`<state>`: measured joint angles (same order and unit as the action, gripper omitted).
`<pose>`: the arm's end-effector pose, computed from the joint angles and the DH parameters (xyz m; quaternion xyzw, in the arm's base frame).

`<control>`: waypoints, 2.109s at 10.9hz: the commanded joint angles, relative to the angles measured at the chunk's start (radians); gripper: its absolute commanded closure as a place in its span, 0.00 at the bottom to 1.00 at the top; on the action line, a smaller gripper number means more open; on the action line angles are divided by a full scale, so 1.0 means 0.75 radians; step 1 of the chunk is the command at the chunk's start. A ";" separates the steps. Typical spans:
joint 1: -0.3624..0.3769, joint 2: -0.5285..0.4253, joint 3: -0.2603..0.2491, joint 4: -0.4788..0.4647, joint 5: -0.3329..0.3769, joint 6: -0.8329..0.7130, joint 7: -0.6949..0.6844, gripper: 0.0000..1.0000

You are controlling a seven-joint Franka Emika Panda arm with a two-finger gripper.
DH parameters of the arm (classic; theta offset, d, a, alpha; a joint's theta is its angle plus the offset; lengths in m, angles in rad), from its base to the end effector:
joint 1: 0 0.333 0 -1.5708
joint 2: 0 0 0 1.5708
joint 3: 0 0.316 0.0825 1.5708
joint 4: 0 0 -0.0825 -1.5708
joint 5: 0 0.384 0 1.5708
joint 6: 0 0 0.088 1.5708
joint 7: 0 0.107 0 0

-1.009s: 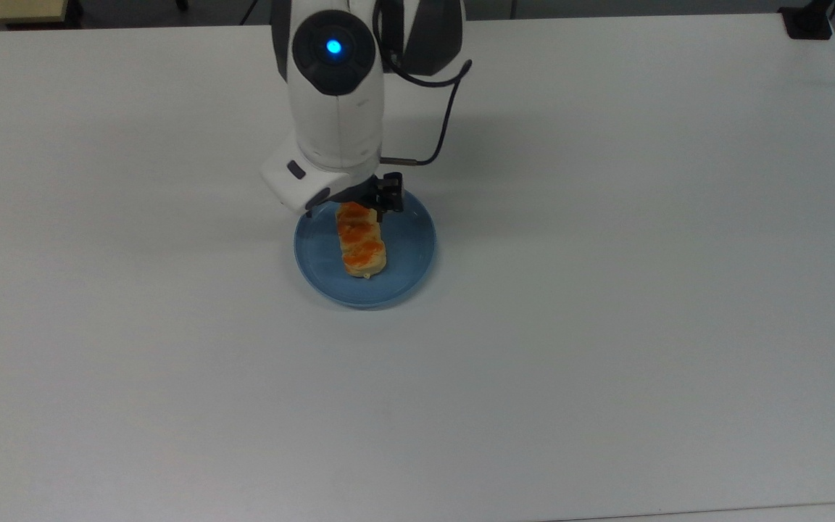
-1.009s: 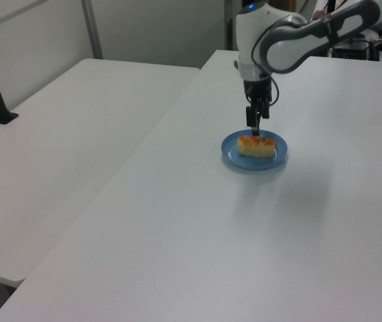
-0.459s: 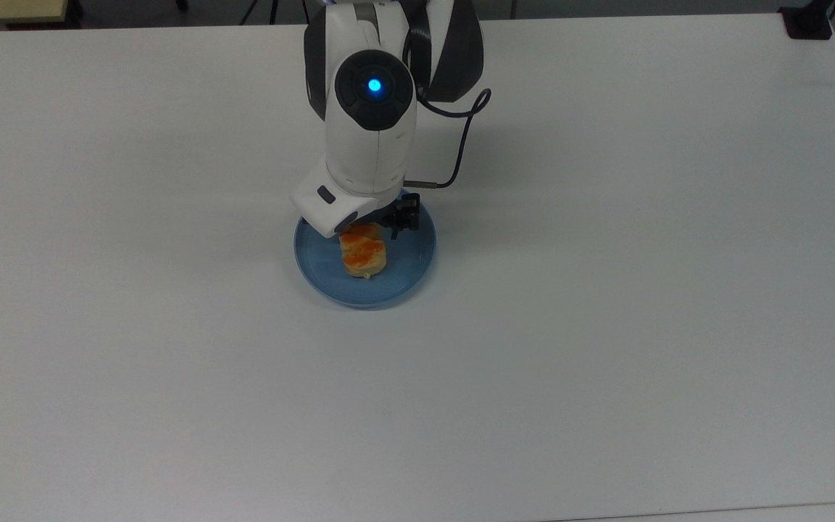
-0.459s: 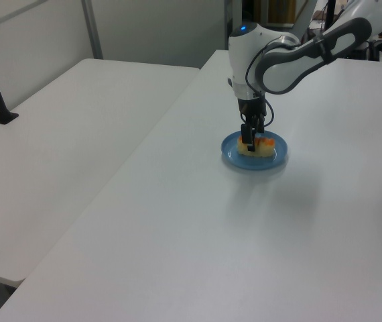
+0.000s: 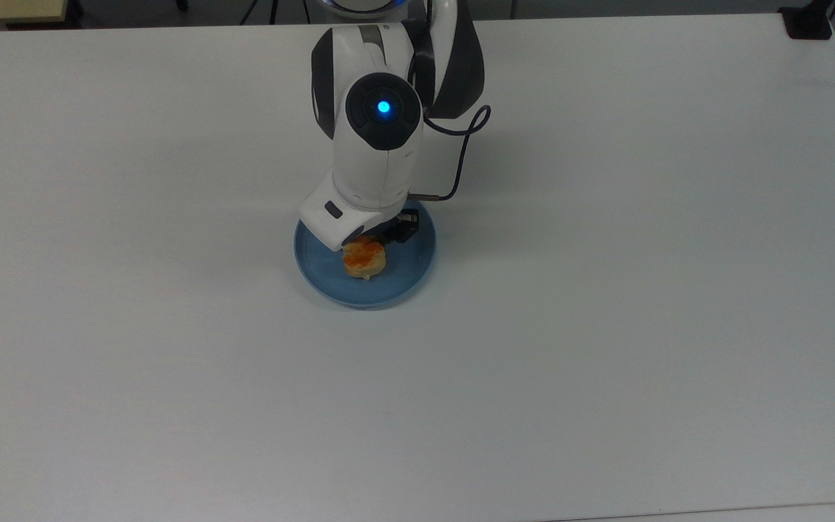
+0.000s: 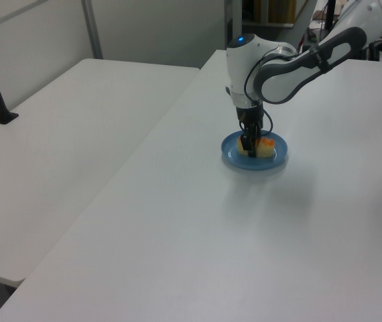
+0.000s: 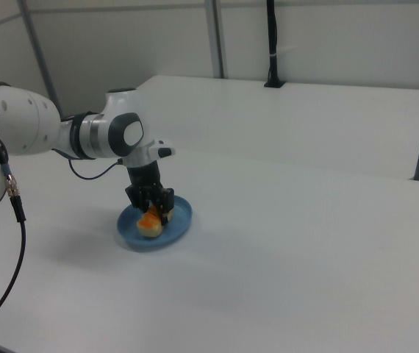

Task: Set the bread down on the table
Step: 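Close the gripper on the bread roll and lift it, then carry the bread roll off the plate and lower it onto the table, then open the gripper to release the bread roll beside the plate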

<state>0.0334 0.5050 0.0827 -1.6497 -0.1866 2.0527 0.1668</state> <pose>0.6654 0.0614 0.3127 0.9968 0.0179 -0.0404 0.0665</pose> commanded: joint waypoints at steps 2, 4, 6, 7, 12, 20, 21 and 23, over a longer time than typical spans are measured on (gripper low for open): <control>0.005 -0.078 -0.010 0.021 -0.021 -0.086 -0.005 0.58; -0.018 -0.111 -0.016 0.030 -0.017 -0.127 -0.067 0.57; -0.087 -0.111 -0.018 0.032 -0.021 -0.121 -0.103 0.57; -0.138 -0.111 -0.018 0.042 -0.021 -0.117 -0.171 0.57; -0.388 -0.042 -0.020 0.060 -0.031 0.032 -0.527 0.49; -0.372 -0.027 -0.018 0.062 -0.078 0.078 -0.407 0.00; -0.356 -0.055 -0.012 0.064 -0.076 0.057 -0.384 0.00; -0.282 -0.135 -0.004 0.064 -0.070 0.008 -0.244 0.00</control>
<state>-0.2403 0.4928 0.0796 -1.5809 -0.2272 2.1259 -0.1352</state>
